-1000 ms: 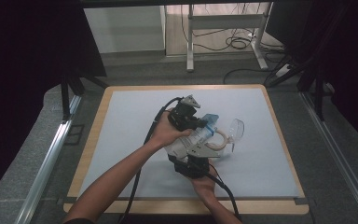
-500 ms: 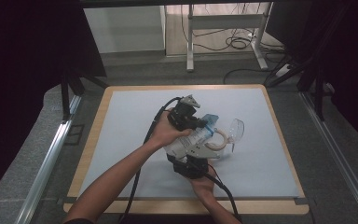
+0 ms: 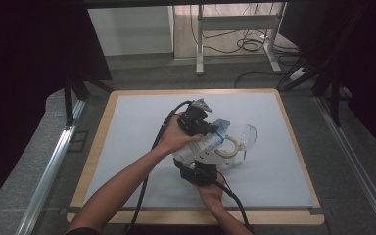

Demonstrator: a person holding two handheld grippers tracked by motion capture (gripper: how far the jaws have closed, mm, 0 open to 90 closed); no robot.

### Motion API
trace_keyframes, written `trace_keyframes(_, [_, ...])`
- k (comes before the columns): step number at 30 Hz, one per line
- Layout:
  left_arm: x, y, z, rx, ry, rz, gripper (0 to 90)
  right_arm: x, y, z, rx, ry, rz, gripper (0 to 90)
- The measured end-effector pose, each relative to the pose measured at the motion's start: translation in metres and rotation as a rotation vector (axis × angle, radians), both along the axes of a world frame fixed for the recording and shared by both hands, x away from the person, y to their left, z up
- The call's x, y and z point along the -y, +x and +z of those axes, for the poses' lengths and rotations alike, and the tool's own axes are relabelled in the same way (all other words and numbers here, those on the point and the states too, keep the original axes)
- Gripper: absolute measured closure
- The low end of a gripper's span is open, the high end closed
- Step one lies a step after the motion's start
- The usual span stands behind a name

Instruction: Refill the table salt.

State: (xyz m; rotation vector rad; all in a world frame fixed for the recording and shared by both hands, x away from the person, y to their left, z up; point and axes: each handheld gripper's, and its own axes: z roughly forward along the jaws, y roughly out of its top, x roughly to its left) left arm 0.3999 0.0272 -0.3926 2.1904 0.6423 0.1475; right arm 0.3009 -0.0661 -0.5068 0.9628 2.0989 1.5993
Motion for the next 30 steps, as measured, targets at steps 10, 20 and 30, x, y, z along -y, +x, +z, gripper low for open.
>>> trace_keyframes(10, [0.0017,0.0024,-0.0001,-0.002,0.021,-0.007,89.7,-0.0028,0.0029,-0.0008,0.002,0.013,-0.010,50.8])
trace_keyframes(20, [0.0030,0.0040,0.0004,-0.008,0.019,-0.012,89.7,-0.0017,0.0040,-0.0010,0.006,0.013,-0.009,51.9])
trace_keyframes(30, [0.0026,0.0032,0.0018,-0.007,0.033,-0.017,89.8,-0.0031,0.0042,-0.0008,0.013,0.019,-0.008,52.3])
